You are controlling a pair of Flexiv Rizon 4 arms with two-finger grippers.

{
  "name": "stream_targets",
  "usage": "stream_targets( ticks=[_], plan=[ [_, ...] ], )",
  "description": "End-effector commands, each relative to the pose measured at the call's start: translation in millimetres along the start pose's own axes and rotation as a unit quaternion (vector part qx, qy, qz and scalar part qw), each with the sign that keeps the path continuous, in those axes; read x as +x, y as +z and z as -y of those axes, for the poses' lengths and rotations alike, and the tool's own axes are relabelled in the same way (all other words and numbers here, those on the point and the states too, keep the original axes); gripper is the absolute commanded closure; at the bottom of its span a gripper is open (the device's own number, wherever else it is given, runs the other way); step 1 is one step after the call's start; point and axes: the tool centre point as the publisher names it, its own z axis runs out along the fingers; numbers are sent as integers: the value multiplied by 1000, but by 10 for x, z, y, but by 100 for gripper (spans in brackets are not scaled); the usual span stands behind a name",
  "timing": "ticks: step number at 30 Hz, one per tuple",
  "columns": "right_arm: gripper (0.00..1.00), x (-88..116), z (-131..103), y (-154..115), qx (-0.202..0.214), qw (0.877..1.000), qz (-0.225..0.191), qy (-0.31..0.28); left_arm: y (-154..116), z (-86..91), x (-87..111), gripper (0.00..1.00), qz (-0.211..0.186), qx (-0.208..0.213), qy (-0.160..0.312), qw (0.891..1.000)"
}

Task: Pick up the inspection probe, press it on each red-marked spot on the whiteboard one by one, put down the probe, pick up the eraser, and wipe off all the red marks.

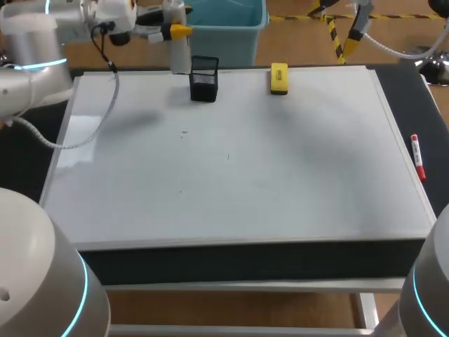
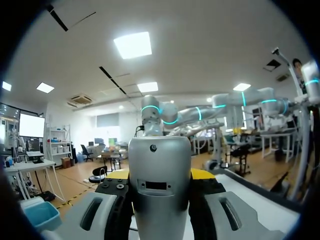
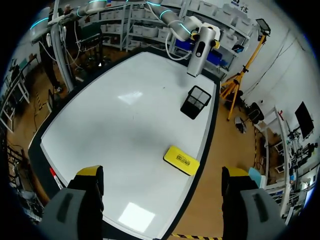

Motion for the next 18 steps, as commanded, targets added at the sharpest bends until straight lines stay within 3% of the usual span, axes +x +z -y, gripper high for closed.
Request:
stream_targets(
  ticks=[1,18],
  plan=[
    [0,4,-4,-13,3,1000,-2,-1,106,-54,-185,100,-85,3,-3,996],
    [0,4,-4,-13,3,1000,-2,-1,393,-277,-502,100,-126,17,-7,992]
  ],
)
